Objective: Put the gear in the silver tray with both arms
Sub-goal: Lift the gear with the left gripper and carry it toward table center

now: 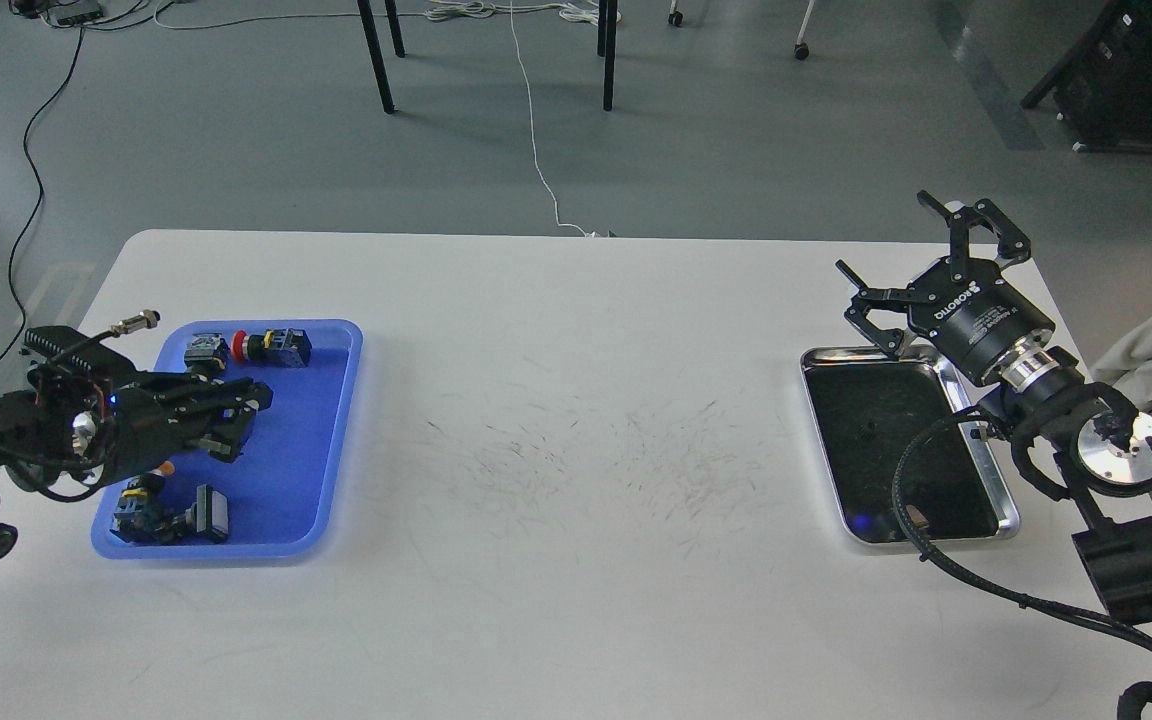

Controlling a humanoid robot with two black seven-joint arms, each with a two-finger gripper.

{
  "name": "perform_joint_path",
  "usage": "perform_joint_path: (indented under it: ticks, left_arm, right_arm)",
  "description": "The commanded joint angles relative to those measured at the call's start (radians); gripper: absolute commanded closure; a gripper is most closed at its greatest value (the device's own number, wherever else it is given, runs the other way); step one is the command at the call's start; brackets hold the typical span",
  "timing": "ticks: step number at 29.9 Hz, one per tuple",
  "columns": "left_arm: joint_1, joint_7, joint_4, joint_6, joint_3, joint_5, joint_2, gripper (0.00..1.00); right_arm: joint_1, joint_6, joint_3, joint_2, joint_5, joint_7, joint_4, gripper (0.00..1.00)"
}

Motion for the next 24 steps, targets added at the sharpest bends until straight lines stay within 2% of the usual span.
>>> perform_joint_path:
  ticks: [1, 4, 6, 9, 14, 18, 20, 24]
  left_arm:
    - [-0.144, 0.033, -0.133, -0.062, -0.008, -0.035, 0.016, 0.94]
    - [-0.216, 0.109, -0.222, -0.078, -0.009, -0.088, -0.030, 0.94]
    - [-0.237, 0.164, -0.248, -0.081, -0.005, -0.092, -0.145, 0.94]
    - [-0.222, 0.215, -0.230, -0.084, 0.007, -0.077, -0.338, 0.93]
    - [-0.127, 0.228, -0.025, -0.082, 0.044, 0.015, -0.699, 0.93]
    - [-0.106, 0.228, 0.077, -0.078, 0.063, 0.092, -0.890, 0.93]
    - [-0.092, 0.226, 0.112, -0.075, 0.079, 0.098, -0.958, 0.93]
    - [-0.078, 0.226, 0.146, -0.035, 0.096, 0.098, -0.971, 0.93]
  right_arm:
    - [0.012, 0.000, 0.003, -0.032, 0.000, -0.002, -0.003, 0.03]
    - [0.018, 0.000, -0.002, -0.065, 0.000, -0.002, -0.004, 0.03]
    - [0.018, 0.000, -0.003, -0.081, 0.000, -0.002, -0.007, 0.03]
    - [0.016, 0.000, -0.003, -0.098, 0.000, -0.002, -0.016, 0.04]
    - [0.016, -0.022, 0.000, -0.118, 0.000, -0.002, -0.046, 0.04]
    - [0.016, -0.025, 0.000, -0.129, -0.001, -0.002, -0.055, 0.03]
    - [0.016, -0.027, -0.002, -0.135, 0.000, -0.002, -0.055, 0.04]
    - [0.013, -0.030, -0.003, -0.137, -0.002, -0.002, -0.053, 0.03]
